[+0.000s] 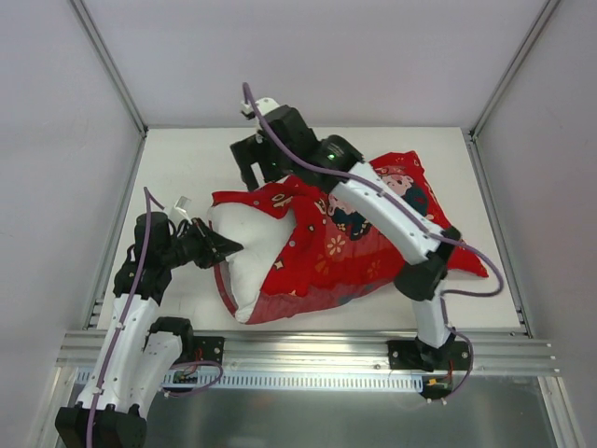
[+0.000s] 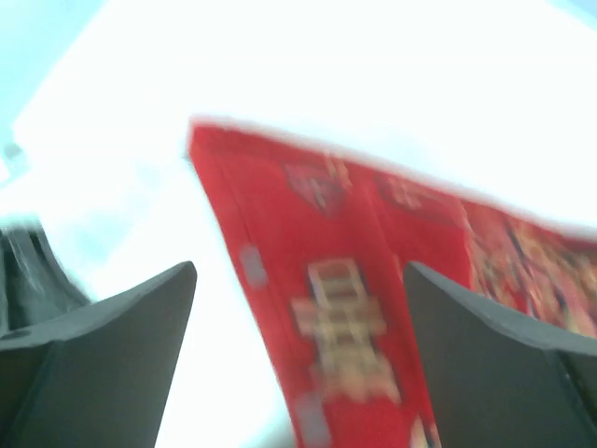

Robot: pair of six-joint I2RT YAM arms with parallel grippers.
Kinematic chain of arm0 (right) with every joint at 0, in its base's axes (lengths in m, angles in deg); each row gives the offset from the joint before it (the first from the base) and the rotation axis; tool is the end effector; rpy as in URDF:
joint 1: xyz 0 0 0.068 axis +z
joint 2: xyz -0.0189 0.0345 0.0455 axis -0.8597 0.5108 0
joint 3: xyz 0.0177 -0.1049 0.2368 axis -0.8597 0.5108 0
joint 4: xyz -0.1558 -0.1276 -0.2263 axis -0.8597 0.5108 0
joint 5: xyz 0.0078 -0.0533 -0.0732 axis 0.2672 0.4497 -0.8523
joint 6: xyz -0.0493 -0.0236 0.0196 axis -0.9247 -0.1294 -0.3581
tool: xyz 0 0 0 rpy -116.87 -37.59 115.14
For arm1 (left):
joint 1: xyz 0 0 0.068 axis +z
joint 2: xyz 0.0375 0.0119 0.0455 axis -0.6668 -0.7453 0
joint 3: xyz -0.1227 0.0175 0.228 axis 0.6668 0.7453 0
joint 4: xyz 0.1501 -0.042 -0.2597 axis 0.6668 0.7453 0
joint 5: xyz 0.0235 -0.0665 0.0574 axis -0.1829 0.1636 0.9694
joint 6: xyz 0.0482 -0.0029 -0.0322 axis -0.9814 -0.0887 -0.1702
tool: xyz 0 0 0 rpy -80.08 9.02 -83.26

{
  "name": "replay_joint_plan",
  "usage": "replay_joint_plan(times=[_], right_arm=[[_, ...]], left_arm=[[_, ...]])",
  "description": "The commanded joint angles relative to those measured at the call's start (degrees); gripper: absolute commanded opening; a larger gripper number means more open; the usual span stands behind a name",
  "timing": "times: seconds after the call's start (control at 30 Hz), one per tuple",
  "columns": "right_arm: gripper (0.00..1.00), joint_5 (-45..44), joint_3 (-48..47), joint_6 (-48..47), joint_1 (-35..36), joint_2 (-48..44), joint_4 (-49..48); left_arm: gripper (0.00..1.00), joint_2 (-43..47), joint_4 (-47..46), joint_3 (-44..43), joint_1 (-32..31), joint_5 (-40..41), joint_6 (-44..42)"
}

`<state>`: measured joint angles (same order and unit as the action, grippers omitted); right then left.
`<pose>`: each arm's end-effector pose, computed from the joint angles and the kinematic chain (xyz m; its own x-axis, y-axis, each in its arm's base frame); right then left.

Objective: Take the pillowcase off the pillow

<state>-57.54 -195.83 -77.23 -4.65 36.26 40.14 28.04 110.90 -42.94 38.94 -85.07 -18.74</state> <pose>0.2677 0.3636 0.4427 -0.2319 -0.4428 -0.8661 -0.7244 0.6729 -0.1501 0.2072 -0.0366 0.2677 -0.7434 -0.5741 -0.3432 0.0340 0.4800 -0.8766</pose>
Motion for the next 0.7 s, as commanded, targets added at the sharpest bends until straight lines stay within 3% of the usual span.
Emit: replay_joint_plan(times=[0.0,0.07,0.13,0.23,0.33,0.37,0.47,0.57,0.67], right_arm=[[0.97,3.1,-19.0,-4.0,0.8,14.9,12.9],[0.97,6.6,-20.9,-3.2,0.9,18.7,11.0],[0.96,9.6,-17.0,-1.9,0.8,18.6,5.0],[0.88,10.0,-12.5,-0.2,0.6,19.3,1.2],[0.61,11.3,-13.9,1.9,-1.1,21.3,1.6],[0.45,12.3,-13.5,3.6,-1.6,21.3,1.3],[0.20,13.2,-9.6,6.9,-4.8,19.1,-1.2],[0.07,11.4,-4.8,7.8,-7.3,16.5,-2.6],[0.01,8.8,-0.2,8.8,-10.8,13.5,-2.5]], left_arm=[[0.00,1.2,-3.9,-1.9,0.8,-3.4,-0.7],[0.00,1.2,-3.9,-2.1,0.8,-3.7,-0.5],[0.00,1.1,-3.9,-2.3,0.8,-4.1,-0.4],[0.00,1.4,-3.9,-2.9,0.8,-4.4,-0.4],[0.00,1.9,-3.8,-3.1,0.8,-4.9,-0.3],[0.00,2.0,-3.8,-3.1,0.8,-5.4,-0.4],[0.00,2.2,-2.8,-3.4,0.8,-6.6,-1.1],[0.00,3.3,-1.0,-3.8,0.8,-7.8,-1.8],[0.00,4.8,0.5,-4.7,0.8,-8.1,-2.4]])
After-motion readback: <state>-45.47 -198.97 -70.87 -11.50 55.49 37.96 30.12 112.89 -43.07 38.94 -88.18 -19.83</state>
